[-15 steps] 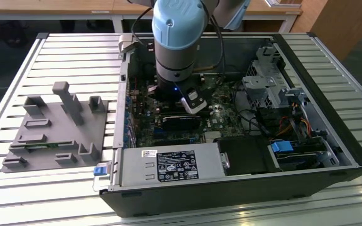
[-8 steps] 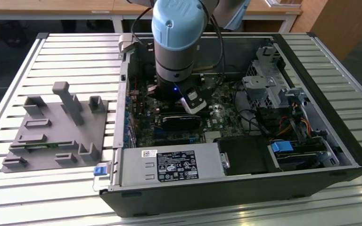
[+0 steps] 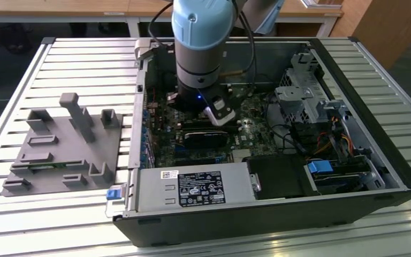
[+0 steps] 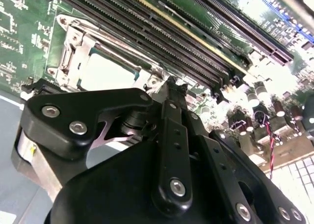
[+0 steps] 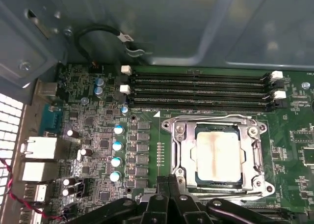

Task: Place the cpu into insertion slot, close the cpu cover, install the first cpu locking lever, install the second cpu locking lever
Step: 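Install the second cpu locking lever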

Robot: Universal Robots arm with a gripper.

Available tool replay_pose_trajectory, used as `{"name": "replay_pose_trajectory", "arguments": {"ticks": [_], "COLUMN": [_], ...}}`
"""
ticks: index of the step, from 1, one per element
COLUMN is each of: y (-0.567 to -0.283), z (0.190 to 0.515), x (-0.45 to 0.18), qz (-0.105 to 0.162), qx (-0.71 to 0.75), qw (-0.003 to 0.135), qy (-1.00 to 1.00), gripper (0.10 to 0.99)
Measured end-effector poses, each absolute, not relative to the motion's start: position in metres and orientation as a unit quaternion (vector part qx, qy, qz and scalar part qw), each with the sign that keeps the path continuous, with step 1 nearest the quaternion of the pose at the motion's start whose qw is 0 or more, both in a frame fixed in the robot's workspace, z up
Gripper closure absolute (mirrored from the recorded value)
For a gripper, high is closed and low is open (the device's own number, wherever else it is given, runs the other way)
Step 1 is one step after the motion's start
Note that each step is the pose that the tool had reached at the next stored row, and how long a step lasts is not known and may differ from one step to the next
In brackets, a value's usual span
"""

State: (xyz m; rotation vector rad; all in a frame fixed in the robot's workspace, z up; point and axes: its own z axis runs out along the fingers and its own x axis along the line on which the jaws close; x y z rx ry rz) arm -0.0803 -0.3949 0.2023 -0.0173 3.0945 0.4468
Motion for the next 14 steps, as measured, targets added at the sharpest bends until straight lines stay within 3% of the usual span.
{"name": "replay_pose_trajectory", "arguments": {"ticks": [14], "y": [-0.395], "z": [0.216], "x": [-0.080], "qz": [0.143], "qx": [-0.006], "qw": [0.007], "qy": [0.990], "gripper": [0.980]}}
